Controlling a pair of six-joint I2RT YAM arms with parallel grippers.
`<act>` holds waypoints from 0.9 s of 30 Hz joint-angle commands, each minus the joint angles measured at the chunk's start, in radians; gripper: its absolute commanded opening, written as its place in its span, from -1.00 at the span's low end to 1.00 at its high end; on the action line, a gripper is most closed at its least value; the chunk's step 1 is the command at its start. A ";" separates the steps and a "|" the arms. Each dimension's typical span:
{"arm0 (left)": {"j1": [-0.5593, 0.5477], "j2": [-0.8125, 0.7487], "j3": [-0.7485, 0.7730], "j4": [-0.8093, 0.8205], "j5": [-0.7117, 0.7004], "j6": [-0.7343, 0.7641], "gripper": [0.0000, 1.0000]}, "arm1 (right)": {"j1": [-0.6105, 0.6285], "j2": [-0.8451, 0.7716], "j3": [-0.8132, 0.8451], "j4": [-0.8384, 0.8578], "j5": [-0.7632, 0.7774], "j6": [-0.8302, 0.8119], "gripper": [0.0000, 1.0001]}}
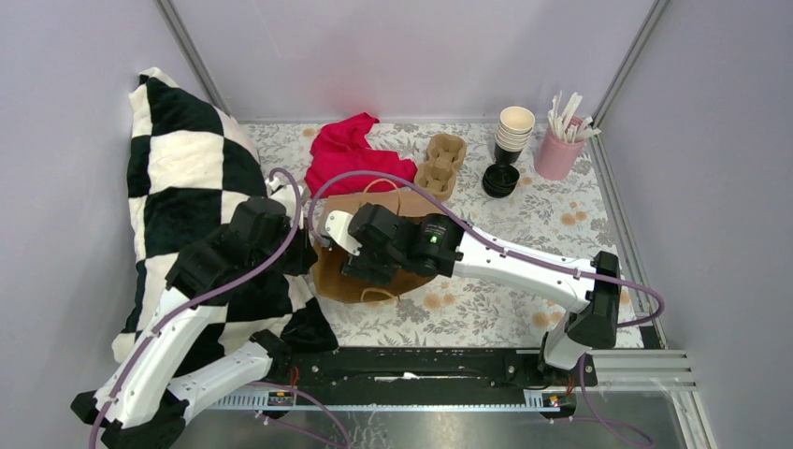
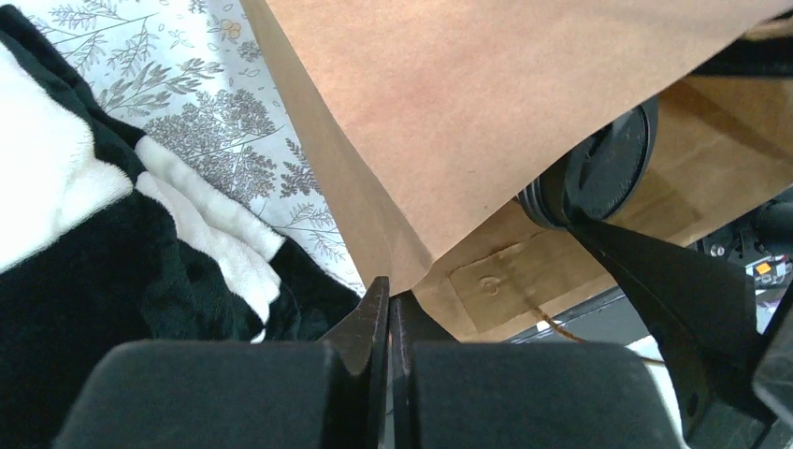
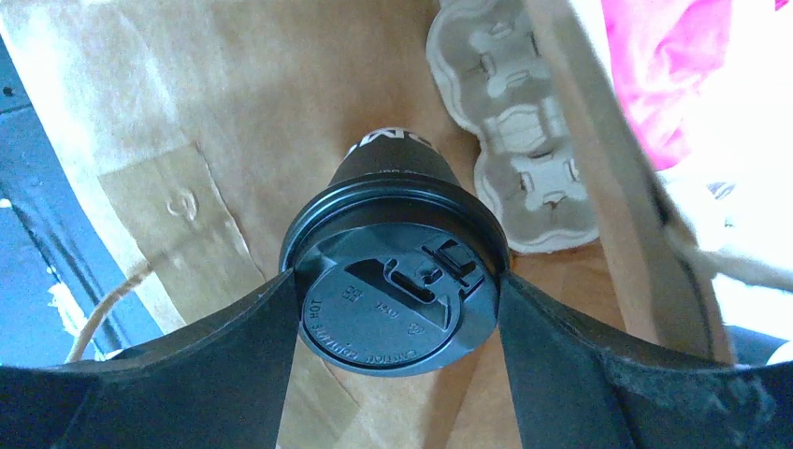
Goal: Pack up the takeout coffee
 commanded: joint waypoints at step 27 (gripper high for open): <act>0.001 -0.020 0.031 -0.045 -0.058 -0.032 -1.00 | 0.036 -0.038 -0.162 0.181 0.228 -0.239 0.35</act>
